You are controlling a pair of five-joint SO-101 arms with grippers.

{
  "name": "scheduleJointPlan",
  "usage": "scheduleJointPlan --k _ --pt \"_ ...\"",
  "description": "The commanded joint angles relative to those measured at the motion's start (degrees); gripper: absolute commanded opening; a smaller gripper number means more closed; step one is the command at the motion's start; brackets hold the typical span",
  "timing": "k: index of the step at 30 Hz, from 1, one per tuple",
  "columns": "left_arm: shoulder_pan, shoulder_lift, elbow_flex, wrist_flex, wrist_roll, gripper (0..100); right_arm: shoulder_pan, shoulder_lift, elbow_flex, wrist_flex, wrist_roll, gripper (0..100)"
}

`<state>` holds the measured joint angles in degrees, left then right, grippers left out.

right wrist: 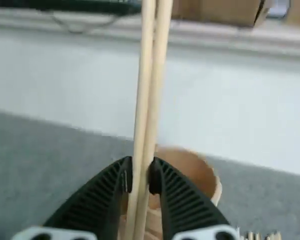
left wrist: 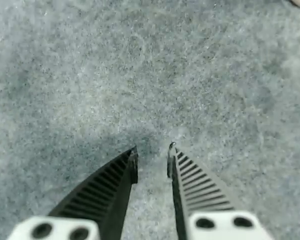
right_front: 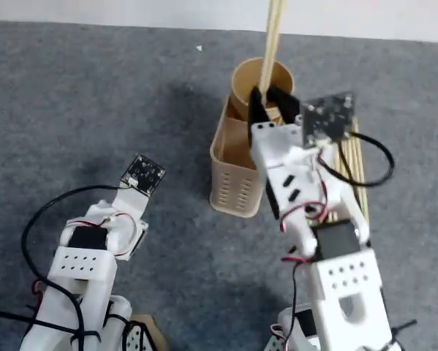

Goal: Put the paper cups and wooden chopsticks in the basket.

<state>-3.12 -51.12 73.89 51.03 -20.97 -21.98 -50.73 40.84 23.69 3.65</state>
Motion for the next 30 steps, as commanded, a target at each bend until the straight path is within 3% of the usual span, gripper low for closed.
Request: scheduleJointPlan --k 1,7,13,18,24,30 --pt "0.7 -0.4 -0.1 -0.8 -0.2 13 -0.5 2.9 -0.4 -3.4 -0.4 0.5" --pt "0.7 -0.4 -0.1 -0.8 -0.3 13 -0.1 3.3 -0.4 -1.5 -0.1 3.2" --pt "0.7 -0.4 -0.1 -0.8 -0.3 13 -0.4 -3.5 -0.5 6.0 -0.4 25.1" --pt "1.5 -0.4 0.0 -0.8 -0.3 13 0.9 -8.3 -0.8 12.1 -0.1 25.6" --pt "4.2 -0.7 1.3 -0.9 -0.4 13 16.8 -7.6 -11.6 28.9 0.8 25.6" --pt "3.4 -0.7 1.5 -2.0 -0.3 13 29.8 4.2 -15.3 37.5 16.2 25.6"
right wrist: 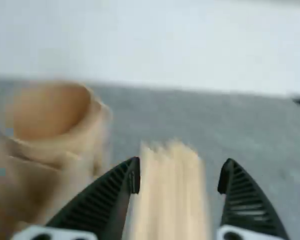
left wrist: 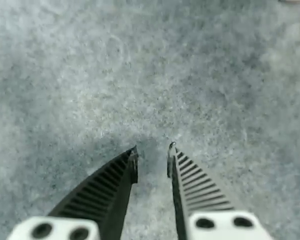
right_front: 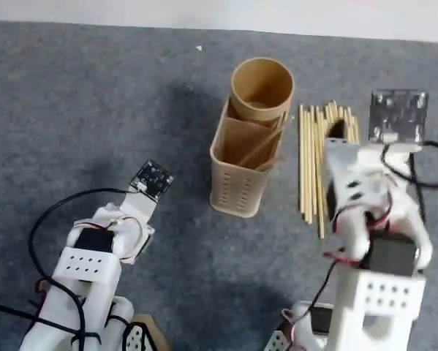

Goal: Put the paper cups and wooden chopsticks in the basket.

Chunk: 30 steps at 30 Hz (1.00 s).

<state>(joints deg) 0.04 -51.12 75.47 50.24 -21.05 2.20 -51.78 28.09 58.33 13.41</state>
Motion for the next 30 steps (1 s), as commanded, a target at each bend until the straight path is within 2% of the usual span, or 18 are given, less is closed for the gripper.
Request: scheduleJointPlan --k 1,5,9,13,18,30 --pt "0.1 -0.7 -0.1 -1.2 -0.2 13 7.3 7.9 -2.4 3.4 8.6 25.6" --pt "0.0 -0.7 -0.1 -1.2 -0.2 13 11.8 20.8 -2.6 3.3 16.4 25.6" --pt "0.0 -0.7 -0.1 -1.2 -0.2 13 13.7 35.4 -2.9 3.1 20.0 25.6" --pt "0.0 -0.7 0.0 -1.2 -0.2 13 15.8 47.6 -8.0 -1.0 20.4 25.6" --pt "0.0 -0.7 0.0 -1.2 -0.2 13 17.7 58.9 -16.0 -1.3 20.4 25.6" --pt "0.0 -0.7 0.0 -1.2 -0.2 13 16.4 72.5 -20.0 -4.2 20.5 25.6"
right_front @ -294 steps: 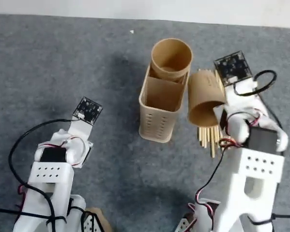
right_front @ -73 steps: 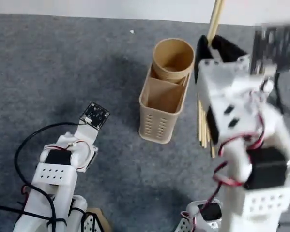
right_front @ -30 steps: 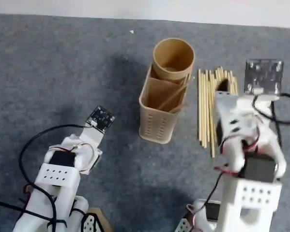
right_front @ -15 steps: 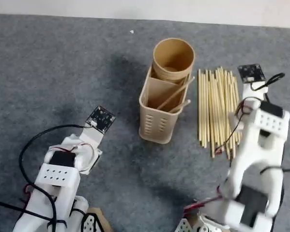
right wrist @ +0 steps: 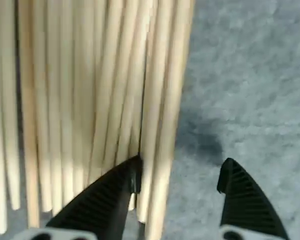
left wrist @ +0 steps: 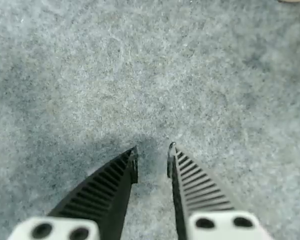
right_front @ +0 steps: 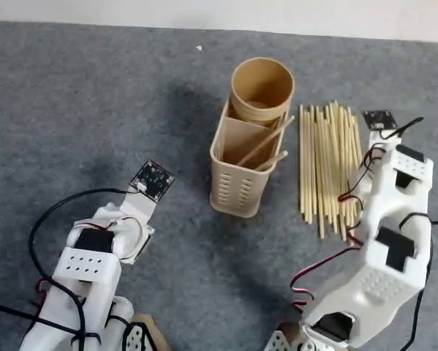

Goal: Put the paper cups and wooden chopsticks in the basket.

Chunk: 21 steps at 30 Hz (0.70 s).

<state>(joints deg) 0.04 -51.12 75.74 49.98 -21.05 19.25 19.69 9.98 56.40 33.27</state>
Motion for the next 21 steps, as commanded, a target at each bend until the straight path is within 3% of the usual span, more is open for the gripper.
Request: scheduleJointPlan --k 1,21 --pt "0.0 -0.7 -0.3 -1.0 -0.2 13 -0.4 1.9 -1.9 -3.2 0.6 25.6" --pt "0.2 -0.7 -0.2 -1.0 -0.2 13 -0.4 -6.9 -1.5 -4.2 0.4 25.6"
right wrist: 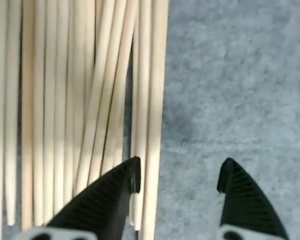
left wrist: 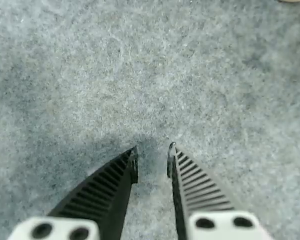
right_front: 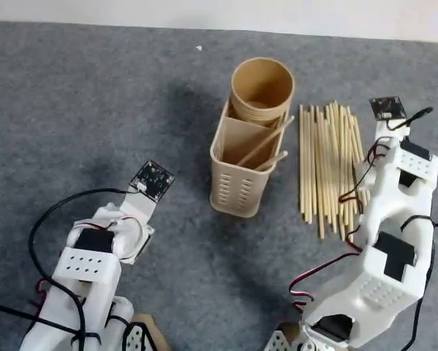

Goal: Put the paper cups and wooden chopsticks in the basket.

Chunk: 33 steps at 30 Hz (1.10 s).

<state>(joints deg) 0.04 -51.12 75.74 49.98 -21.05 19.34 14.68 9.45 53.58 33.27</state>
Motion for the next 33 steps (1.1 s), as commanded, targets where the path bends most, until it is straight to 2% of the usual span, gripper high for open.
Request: scheduleJointPlan --k 1,8,15,17,21,23,29,33 --pt "0.2 -0.7 -0.2 -1.0 -0.2 13 -0.5 -0.7 -0.9 -2.2 0.5 25.6" --pt "0.2 -0.7 -0.2 -1.0 -0.2 13 -0.3 9.7 -1.3 -3.9 0.5 25.6" --pt "0.2 -0.6 -0.2 -1.0 -0.2 13 -0.3 11.9 -1.3 -3.9 0.5 25.5" --pt "0.2 -0.6 -0.2 -1.0 -0.2 13 -0.4 11.9 -1.3 -3.6 0.5 21.7" --pt "0.2 -0.6 -0.2 -1.0 -0.2 13 -0.9 11.9 -1.0 -3.6 0.5 0.0" --pt "0.3 -0.6 -0.2 -1.0 -0.2 13 -0.9 11.7 -1.0 -3.6 0.5 2.3" --pt "0.3 -0.6 -0.2 -1.0 -0.2 13 -1.9 11.6 -1.3 -3.3 0.2 0.5" --pt "0.3 -0.6 -0.2 -1.0 -0.2 13 -3.2 10.1 -5.7 1.3 -4.6 0.5"
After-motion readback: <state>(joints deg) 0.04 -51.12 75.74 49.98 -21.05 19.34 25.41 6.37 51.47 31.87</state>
